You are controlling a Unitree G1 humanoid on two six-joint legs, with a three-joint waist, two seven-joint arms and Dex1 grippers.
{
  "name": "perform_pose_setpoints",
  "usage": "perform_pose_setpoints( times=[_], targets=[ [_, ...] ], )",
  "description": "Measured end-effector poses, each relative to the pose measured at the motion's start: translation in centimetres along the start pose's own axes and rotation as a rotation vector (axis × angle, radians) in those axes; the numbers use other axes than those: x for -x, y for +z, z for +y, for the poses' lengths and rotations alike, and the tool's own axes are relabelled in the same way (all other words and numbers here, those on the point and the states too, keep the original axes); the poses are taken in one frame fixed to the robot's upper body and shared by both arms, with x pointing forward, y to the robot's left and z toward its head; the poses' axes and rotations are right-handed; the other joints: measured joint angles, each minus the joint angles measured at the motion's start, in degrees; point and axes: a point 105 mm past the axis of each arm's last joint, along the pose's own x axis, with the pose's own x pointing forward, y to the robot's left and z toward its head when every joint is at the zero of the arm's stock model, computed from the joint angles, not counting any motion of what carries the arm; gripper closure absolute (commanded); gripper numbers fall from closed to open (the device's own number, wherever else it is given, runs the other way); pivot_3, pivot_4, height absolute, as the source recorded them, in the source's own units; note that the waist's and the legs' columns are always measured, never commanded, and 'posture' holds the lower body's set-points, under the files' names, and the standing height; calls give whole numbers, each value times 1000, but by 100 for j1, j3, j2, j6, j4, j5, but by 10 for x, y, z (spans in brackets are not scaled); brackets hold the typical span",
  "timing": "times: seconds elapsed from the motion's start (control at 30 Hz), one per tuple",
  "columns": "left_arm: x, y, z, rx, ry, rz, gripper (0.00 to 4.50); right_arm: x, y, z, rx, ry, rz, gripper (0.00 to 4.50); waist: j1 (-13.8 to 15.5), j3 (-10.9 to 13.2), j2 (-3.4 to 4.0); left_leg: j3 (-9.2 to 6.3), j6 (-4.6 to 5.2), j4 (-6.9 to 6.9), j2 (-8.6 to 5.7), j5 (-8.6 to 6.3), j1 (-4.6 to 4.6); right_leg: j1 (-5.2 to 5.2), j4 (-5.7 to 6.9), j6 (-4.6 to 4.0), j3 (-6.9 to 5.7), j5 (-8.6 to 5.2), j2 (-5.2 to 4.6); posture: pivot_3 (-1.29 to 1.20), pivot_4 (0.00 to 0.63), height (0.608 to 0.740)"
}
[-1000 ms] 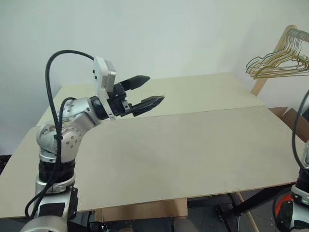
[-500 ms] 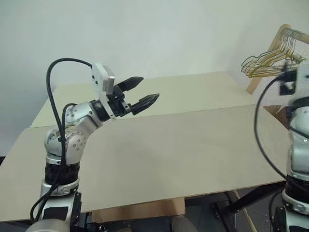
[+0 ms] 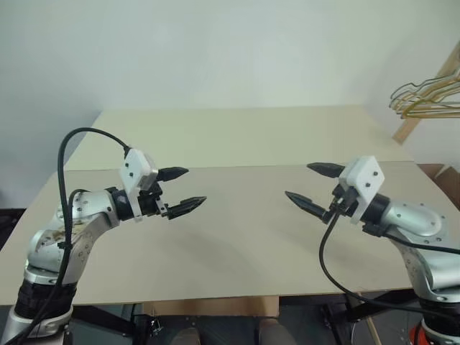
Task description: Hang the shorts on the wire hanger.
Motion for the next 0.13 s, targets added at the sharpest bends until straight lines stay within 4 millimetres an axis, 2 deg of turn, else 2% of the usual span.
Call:
perform_pose_setpoints(
  times=[0.13],
  targets=[
    [1, 0, -1, -3, 9, 0, 0, -2, -2, -3, -10, -1, 4, 34, 202, -1, 0, -8, -10, 5, 0, 6, -48, -41, 6, -8, -15, 5, -1, 25, 36, 740]
  ],
)
